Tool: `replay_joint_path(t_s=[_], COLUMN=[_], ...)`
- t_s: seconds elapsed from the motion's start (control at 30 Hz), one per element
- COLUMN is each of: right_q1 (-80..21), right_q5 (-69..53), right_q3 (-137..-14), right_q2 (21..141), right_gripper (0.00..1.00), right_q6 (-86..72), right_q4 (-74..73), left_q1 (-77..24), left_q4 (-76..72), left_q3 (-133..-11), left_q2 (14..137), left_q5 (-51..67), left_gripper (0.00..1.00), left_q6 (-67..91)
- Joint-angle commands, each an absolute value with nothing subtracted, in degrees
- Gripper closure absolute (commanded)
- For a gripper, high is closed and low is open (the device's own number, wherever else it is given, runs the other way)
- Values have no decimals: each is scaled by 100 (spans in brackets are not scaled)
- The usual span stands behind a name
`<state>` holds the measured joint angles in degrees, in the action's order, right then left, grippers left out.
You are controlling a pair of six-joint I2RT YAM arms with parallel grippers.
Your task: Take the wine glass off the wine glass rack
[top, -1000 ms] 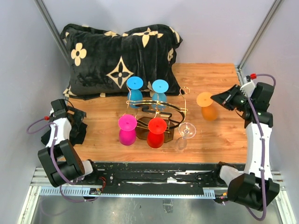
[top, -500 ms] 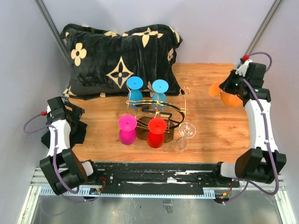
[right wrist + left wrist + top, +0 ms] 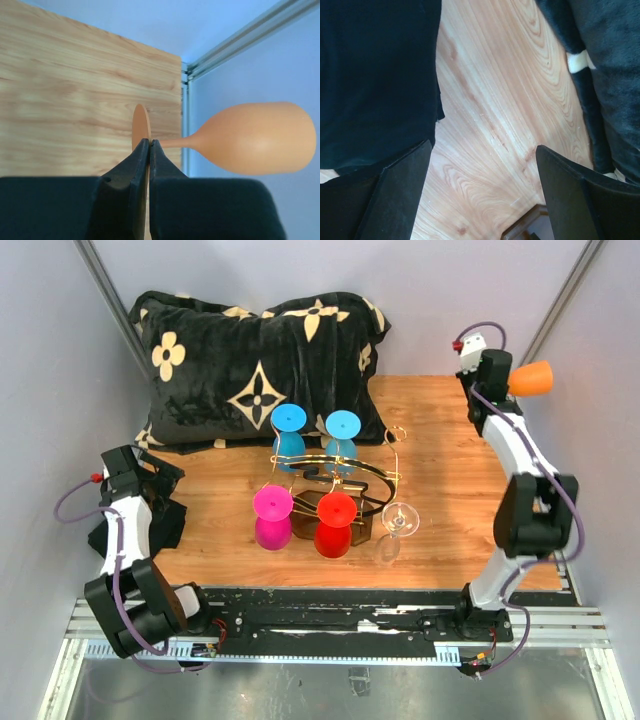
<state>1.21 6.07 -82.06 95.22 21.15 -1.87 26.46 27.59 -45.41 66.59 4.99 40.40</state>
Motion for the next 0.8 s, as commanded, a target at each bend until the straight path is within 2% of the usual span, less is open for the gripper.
replay_joint_path(t_s=[0.0, 0.23, 0.43, 0.77], right_q1=[88, 100, 244, 233], right_q5=[1443, 1611, 1271, 1422], right_q3=[-8603, -8642, -9110, -9330], right_q2=[10915, 12616, 13316, 14238], right_gripper=[99, 99, 99, 99], right_q6=[4152, 6417, 7440, 7830], right_q4=[1015, 3544, 3584, 4094], left_q1=[2541, 2426, 2422, 2373], left_q4=[2435, 2567, 2539, 2346], left_q3=[-4384, -4731, -4916, -4775], left_q2=[7047, 7077, 7191, 6993], left_q5=[952, 415, 538, 551], left_gripper=[10, 10, 9, 10], left_q6=[4117, 3789, 3895, 4079])
